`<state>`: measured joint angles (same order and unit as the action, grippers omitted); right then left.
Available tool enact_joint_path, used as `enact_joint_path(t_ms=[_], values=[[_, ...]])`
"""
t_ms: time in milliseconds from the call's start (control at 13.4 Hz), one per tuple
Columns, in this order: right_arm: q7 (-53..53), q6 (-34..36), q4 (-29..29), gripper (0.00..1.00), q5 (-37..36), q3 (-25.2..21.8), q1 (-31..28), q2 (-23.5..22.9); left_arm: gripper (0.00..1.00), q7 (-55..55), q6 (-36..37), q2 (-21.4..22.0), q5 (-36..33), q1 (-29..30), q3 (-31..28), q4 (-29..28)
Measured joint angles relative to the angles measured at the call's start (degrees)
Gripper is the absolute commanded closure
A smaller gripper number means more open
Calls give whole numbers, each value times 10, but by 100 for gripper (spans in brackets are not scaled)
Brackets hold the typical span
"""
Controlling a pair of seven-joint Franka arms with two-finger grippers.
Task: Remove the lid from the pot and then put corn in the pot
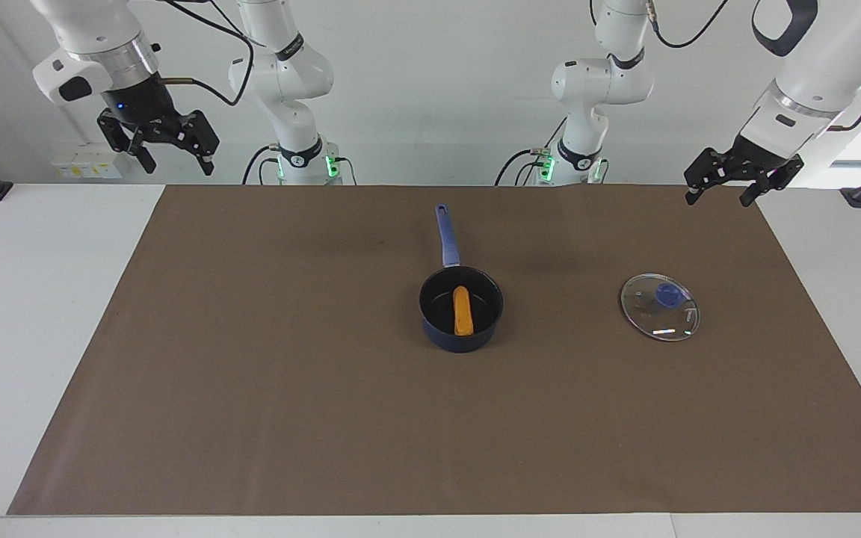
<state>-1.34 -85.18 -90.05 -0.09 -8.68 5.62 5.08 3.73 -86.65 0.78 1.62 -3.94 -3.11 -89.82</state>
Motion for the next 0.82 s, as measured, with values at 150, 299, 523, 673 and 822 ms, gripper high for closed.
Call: enact_joint_path(t_ms=[150, 299, 523, 673, 822], values=[[0, 0, -1, 0, -3, 0, 0, 1, 0, 0, 0, 0, 0, 0, 0, 0], [0, 0, -2, 0, -6, 0, 0, 2, 0, 0, 0, 0, 0, 0, 0, 0], [0, 0, -3, 0, -7, 0, 0, 2, 0, 0, 0, 0, 0, 0, 0, 0], [0, 0, -4, 0, -7, 0, 0, 3, 0, 0, 0, 0, 0, 0, 0, 0], [0, 0, -5, 0, -7, 0, 0, 4, 0, 0, 0, 0, 0, 0, 0, 0]])
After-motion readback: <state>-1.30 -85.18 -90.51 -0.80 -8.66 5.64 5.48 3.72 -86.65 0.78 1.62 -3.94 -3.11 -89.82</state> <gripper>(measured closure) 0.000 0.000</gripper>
